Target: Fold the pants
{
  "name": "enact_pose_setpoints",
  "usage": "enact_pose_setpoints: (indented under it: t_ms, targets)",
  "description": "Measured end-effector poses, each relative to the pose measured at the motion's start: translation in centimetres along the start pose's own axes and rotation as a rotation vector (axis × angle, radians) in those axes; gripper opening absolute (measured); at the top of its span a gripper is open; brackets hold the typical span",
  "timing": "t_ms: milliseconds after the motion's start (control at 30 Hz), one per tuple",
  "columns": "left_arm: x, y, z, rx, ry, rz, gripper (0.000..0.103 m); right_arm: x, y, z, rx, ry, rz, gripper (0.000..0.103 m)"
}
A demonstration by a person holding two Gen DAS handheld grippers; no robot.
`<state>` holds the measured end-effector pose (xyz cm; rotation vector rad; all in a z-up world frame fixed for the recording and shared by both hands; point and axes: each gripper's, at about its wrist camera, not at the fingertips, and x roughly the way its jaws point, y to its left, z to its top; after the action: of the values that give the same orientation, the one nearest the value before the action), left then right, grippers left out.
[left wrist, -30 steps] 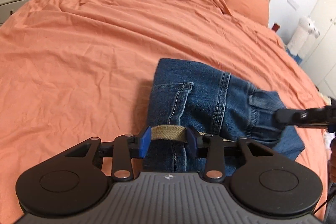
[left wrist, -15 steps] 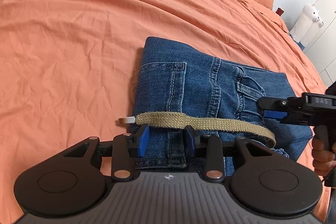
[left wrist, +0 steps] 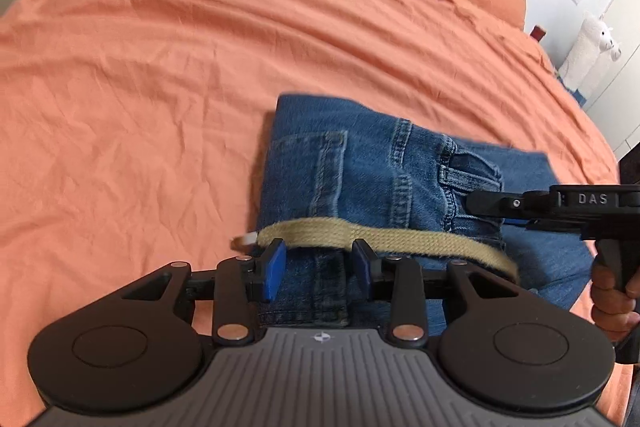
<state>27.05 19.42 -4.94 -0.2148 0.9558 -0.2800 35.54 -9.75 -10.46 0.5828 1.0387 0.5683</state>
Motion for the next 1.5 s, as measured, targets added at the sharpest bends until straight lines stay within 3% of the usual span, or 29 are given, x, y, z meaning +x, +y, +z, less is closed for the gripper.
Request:
enact_pose_setpoints:
  t_ms: [400, 533, 733, 900, 1100, 1367, 1500]
  targets:
    - [-10.6, 0.1, 0.5, -0.099, -0.191, 0.076, 0.050, -5.6, 19.9, 0.6, -0.661, -0.045, -0.273, 0.011]
    - [-12.1, -0.6, 0.3, -0.075, -0.200, 0.088, 0.050, -7.9, 23.2, 1.6, -0.709, -0.057, -0.299, 0.011]
    - [-11.9, -1.4, 0.2, -0.076, -0.205, 0.051, 0.050, -12.0, 23.2, 4.9, -0.647, -0.074, -0.356, 0.010]
    - [-9.5, -2.8, 0.6, -0.052, -0.175, 0.011, 0.050, -15.8, 18.4, 7.2, -0.571, -0.092, -0.390, 0.009]
    - [-4.4, -6.6, 1.4, 0.038, -0.118, -0.001, 0.050, -18.3, 8.9, 8.8, -0.459, -0.094, -0.397, 0.009]
    - [3.6, -10.4, 1.1, 0.135, -0.012, -0.007, 0.050, -16.9, -9.3, 8.3, -0.174, -0.051, -0.497, 0.002]
    - [6.0, -11.4, 1.2, 0.139, 0.018, -0.013, 0.049, -15.6, -13.9, 7.3, -0.080, -0.063, -0.410, 0.005]
